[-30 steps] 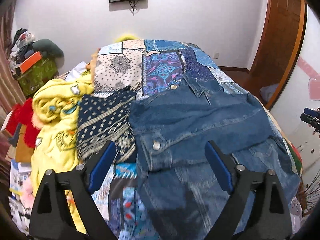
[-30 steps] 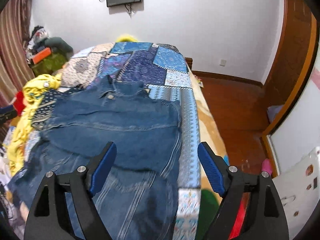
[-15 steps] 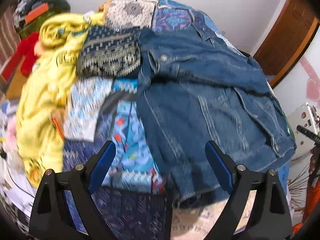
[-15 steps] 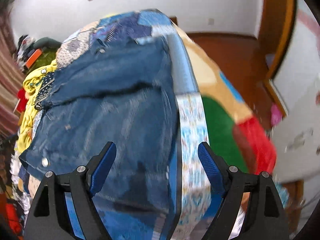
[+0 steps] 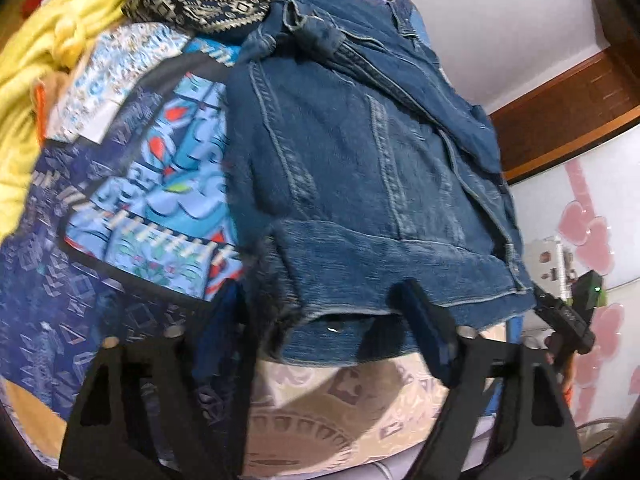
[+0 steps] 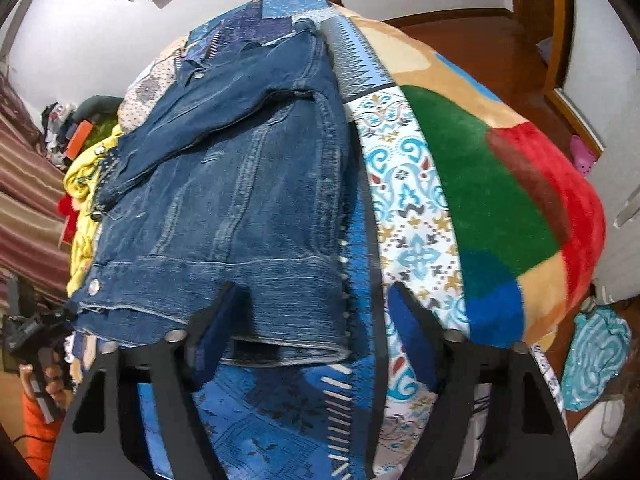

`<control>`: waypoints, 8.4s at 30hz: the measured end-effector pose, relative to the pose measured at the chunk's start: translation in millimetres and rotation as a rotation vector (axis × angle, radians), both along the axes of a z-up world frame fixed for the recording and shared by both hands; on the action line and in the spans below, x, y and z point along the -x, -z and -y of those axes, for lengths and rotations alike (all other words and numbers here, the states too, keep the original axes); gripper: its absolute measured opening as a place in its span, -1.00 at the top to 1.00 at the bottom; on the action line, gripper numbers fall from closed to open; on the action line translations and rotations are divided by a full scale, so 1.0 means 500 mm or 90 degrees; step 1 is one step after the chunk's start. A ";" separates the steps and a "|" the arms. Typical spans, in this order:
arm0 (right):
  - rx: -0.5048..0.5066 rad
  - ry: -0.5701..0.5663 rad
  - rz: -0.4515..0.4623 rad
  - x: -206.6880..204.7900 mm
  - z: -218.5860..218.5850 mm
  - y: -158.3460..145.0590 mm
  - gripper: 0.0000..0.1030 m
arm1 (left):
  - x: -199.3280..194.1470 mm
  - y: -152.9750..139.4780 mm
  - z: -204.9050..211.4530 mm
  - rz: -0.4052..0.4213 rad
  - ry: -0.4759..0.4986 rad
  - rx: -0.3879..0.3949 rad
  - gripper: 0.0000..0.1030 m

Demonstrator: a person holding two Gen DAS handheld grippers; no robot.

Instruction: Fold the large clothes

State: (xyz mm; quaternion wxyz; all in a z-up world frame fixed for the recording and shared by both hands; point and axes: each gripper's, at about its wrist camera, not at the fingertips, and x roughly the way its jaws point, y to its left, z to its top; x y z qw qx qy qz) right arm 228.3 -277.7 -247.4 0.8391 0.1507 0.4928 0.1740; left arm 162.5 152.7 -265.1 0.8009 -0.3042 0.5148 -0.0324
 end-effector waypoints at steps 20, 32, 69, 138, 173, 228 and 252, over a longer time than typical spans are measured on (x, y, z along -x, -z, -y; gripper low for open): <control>-0.020 -0.066 0.157 -0.072 -0.059 -0.167 0.79 | -0.097 -0.222 -0.001 0.204 0.005 -0.099 0.80; 0.019 -0.029 0.260 -0.331 -0.118 -0.323 0.81 | -0.391 -0.323 -0.086 0.276 -0.062 -0.169 0.81; 0.120 -0.147 0.244 -0.417 -0.264 -0.194 -0.19 | -0.534 -0.171 -0.028 0.125 0.087 -0.404 -0.60; 0.204 -0.200 0.131 -0.304 -0.363 -0.061 -0.84 | -0.391 0.064 -0.118 0.123 -0.184 0.195 -0.79; 0.178 -0.305 0.141 -0.262 -0.613 -0.129 -0.91 | -0.245 -0.271 -0.176 0.355 -0.246 -0.131 0.56; 0.077 -0.030 0.171 -0.202 -0.102 -0.209 -0.97 | -0.348 -0.280 0.310 0.277 0.209 -0.366 -0.64; 0.139 -0.139 0.032 -0.256 -0.144 -0.079 -0.97 | -0.346 -0.151 0.147 0.124 0.145 -0.336 -0.83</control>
